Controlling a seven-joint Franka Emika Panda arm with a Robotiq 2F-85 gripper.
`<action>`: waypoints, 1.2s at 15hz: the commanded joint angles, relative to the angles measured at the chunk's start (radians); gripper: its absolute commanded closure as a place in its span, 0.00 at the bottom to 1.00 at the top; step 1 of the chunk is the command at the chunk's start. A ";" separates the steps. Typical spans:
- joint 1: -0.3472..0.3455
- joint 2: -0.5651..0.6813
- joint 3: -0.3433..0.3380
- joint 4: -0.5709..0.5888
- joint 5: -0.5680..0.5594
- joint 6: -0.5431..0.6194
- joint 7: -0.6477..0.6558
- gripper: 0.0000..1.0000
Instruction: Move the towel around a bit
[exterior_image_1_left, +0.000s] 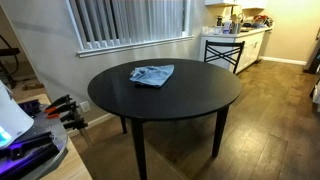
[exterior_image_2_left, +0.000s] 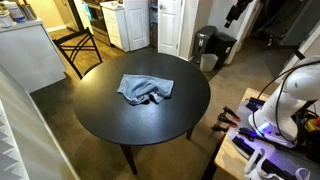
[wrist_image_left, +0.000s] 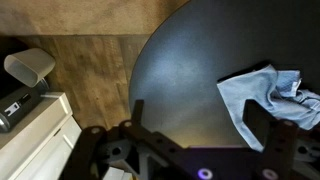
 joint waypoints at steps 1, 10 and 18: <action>0.011 0.001 -0.007 0.002 -0.006 -0.004 0.006 0.00; 0.011 0.001 -0.008 0.002 -0.006 -0.004 0.006 0.00; 0.019 0.131 0.047 0.130 -0.050 0.030 0.027 0.00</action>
